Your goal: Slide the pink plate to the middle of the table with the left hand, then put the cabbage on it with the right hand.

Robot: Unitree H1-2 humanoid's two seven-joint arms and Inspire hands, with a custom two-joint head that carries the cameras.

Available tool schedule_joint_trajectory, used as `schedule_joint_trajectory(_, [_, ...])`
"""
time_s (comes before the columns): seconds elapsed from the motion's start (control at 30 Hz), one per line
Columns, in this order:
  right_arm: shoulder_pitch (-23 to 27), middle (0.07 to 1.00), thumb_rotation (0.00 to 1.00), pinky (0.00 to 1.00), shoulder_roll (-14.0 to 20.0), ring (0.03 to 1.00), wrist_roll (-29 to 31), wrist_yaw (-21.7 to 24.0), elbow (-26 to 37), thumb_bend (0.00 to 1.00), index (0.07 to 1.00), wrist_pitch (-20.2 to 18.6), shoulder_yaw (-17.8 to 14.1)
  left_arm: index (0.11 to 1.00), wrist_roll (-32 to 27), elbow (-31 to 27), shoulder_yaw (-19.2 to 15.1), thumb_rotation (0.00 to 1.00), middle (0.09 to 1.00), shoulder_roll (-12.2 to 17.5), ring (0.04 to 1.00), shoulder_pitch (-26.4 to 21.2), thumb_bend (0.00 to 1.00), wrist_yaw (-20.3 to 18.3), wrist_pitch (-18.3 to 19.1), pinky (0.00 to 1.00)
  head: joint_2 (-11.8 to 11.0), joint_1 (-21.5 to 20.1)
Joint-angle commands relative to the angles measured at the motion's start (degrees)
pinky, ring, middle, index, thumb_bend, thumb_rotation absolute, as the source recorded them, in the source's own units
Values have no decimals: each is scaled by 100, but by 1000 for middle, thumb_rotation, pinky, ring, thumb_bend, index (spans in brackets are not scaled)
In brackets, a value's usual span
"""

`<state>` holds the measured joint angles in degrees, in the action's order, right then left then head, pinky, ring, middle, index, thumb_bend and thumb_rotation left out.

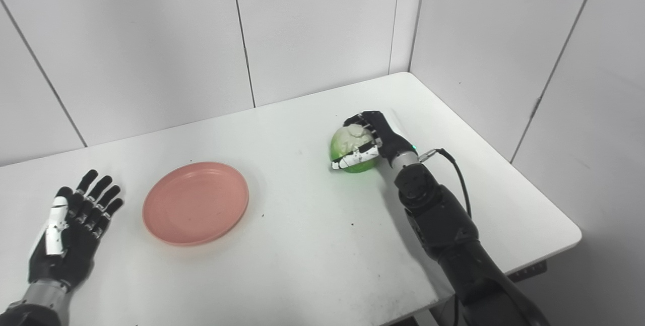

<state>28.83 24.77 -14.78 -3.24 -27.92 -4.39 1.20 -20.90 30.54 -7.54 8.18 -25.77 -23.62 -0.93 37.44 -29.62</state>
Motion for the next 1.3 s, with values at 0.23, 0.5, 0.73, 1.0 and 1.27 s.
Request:
schedule_joint_trajectory(0.23, [36, 488, 0, 426, 2, 466, -454, -68, -67, 529, 484, -418, 291, 943, 49, -43, 72, 1000, 947, -5, 941, 13, 471, -17, -21, 952, -9, 106])
schedule_joint_trajectory(0.5, [-16, 482, 0, 407, 5, 431, -557, -196, 140, 524, 507, -541, 258, 950, 62, -94, 121, 1000, 953, -19, 945, 43, 468, -20, -33, 972, 0, 202])
schedule_joint_trajectory(0.73, [-74, 484, 0, 368, -18, 402, -486, -206, 498, 518, 519, -598, 160, 944, 101, -190, 130, 1000, 948, -72, 939, 75, 471, 125, 20, 966, 13, 278])
schedule_joint_trajectory(1.0, [-105, 482, 0, 395, -81, 416, -477, -93, 1434, 518, 520, -808, 89, 954, 170, -271, 175, 1000, 956, -112, 948, 107, 477, 136, -18, 971, 14, 432])
schedule_joint_trajectory(1.27, [48, 473, 0, 393, -203, 411, -593, 184, 2235, 517, 528, -1059, 169, 949, 269, -498, 263, 1000, 953, -194, 945, 181, 473, 288, 92, 979, 5, 665])
